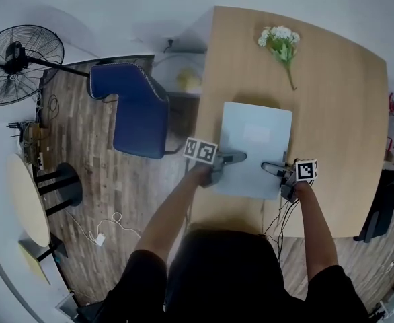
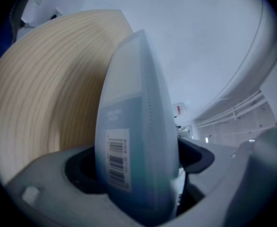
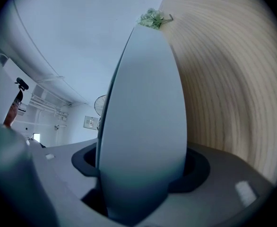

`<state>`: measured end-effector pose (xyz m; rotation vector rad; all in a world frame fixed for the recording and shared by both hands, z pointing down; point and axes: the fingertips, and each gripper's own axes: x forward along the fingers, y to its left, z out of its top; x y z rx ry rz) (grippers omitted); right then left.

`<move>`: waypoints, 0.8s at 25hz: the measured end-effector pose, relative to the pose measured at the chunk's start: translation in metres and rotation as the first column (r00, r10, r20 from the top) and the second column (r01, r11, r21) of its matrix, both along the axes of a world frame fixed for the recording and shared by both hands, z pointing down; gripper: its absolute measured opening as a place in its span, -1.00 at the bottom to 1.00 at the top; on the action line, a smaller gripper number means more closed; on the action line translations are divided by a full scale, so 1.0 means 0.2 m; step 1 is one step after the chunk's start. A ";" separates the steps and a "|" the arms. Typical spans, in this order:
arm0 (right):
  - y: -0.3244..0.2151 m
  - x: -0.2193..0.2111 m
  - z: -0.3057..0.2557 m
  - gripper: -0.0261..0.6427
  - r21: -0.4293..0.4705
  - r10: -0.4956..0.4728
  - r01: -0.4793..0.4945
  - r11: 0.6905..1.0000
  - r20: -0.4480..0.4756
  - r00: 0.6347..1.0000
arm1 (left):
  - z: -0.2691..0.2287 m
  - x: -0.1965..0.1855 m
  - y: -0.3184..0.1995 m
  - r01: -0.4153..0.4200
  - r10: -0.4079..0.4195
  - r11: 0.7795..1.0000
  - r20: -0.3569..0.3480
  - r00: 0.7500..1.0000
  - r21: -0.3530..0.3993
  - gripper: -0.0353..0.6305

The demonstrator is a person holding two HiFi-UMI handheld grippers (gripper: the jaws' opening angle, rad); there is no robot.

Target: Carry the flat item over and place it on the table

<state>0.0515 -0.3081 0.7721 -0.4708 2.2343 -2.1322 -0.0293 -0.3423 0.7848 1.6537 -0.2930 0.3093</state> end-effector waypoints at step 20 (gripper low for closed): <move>0.02 -0.02 0.05 0.29 -0.040 0.004 -0.007 0.999 -0.076 0.997 | 0.04 -0.08 0.07 0.070 -0.070 0.998 0.291 0.954 0.011 0.72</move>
